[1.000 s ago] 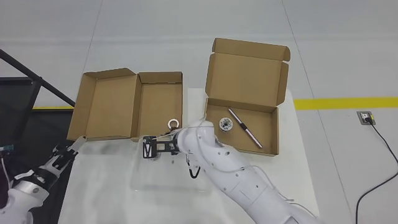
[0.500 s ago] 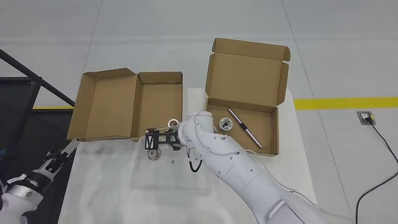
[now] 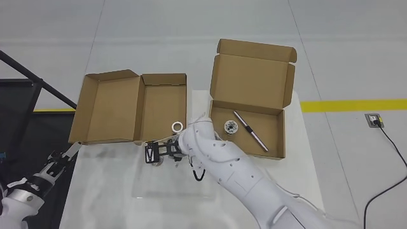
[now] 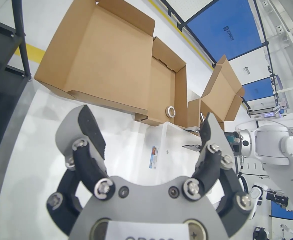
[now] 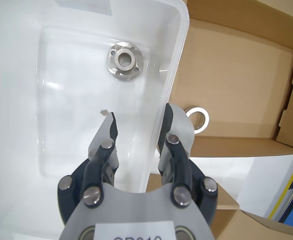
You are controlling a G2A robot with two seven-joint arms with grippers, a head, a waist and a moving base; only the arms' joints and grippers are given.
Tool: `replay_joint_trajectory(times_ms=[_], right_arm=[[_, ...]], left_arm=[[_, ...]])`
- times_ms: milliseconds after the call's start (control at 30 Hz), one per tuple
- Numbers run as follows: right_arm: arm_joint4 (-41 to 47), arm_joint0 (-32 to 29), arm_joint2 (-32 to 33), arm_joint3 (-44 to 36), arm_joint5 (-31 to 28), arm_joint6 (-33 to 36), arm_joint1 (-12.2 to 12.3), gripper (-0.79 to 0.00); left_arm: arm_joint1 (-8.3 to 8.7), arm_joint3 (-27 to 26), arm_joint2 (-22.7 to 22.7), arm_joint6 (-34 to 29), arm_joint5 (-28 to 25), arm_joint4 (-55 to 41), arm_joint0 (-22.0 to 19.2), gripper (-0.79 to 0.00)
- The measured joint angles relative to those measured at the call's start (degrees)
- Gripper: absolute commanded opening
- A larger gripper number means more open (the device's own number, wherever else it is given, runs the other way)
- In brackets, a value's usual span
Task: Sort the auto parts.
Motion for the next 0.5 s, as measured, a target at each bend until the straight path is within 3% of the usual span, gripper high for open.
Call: replay_joint_trajectory(times_ms=[500], right_arm=[[-4.34, -9.42, 0.64, -13.51, 3.76, 6.75, 2.34, -0.413]], left_arm=[[0.0, 0.0, 0.0, 0.0, 0.0, 0.0, 0.0, 0.0]])
